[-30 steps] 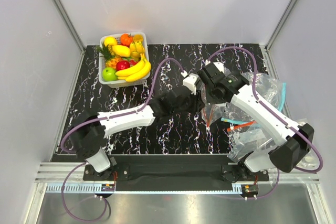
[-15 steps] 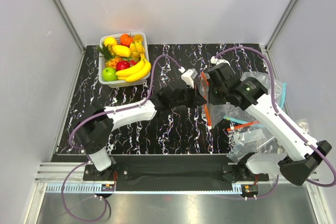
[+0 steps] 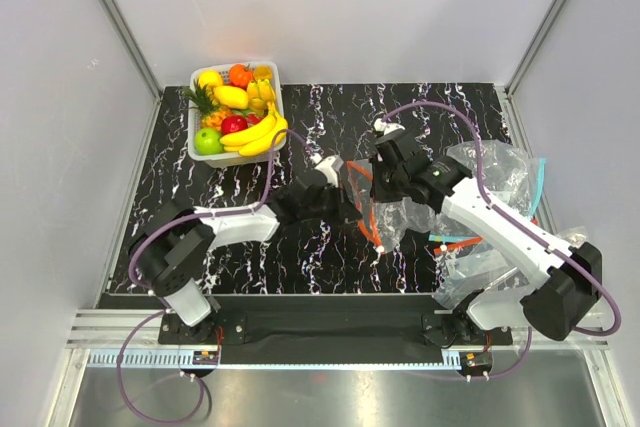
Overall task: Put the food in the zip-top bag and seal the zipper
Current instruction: Open the zipper of the food storage bag at the center of the board.
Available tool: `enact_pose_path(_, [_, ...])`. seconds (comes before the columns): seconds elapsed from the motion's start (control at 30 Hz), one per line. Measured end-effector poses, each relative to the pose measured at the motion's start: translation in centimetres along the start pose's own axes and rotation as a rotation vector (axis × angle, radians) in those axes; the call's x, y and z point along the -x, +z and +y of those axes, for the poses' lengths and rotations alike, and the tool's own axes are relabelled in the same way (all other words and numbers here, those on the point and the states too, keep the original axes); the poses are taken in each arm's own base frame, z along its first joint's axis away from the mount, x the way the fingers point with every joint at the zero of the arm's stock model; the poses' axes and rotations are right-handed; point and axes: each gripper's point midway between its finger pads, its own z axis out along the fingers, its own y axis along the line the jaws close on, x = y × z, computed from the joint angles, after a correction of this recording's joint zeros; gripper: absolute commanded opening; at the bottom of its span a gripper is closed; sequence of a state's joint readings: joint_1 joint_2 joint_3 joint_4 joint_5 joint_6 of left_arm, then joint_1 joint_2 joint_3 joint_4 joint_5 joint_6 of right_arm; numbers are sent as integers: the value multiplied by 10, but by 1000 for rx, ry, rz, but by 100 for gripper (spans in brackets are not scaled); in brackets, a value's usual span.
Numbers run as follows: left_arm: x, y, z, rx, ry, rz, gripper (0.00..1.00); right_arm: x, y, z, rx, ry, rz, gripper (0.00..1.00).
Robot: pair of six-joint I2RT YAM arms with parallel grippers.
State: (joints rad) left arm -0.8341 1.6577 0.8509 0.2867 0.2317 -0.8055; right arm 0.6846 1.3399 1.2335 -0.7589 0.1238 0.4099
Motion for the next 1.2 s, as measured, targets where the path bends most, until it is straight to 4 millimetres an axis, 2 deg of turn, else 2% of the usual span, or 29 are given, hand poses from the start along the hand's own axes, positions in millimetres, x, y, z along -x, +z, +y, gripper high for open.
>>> enact_pose_path(0.03, [0, -3, 7, 14, -9, -1, 0, -1, 4, 2, 10, 0, -2, 13])
enact_pose_path(0.1, [0, -8, 18, 34, -19, -9, 0, -1, 9, 4, 23, -1, -12, 26])
enact_pose_path(0.17, [-2, -13, 20, 39, -13, -6, 0, -1, 13, 6, 37, -2, -21, 41])
enact_pose_path(0.3, [2, -20, 11, 17, 17, -21, 0, -1, 18, 11, 70, -7, -36, 50])
enact_pose_path(0.57, [19, -37, -11, -37, 71, -77, 0, -4, 15, 19, 120, -7, -45, 52])
enact_pose_path(0.83, [18, -40, -12, -35, 77, -72, 0, -14, 11, 39, 156, -38, -36, 62])
enact_pose_path(0.93, [18, -41, -12, -33, 75, -69, 0, -18, 10, 45, 155, -56, -34, 62])
enact_pose_path(1.1, [20, -46, -18, -50, 73, -76, 0, -28, 9, 38, 85, -67, -19, 60])
enact_pose_path(1.2, [22, -50, -24, -68, 66, -81, 0, -34, 10, 28, 13, -67, -14, 55])
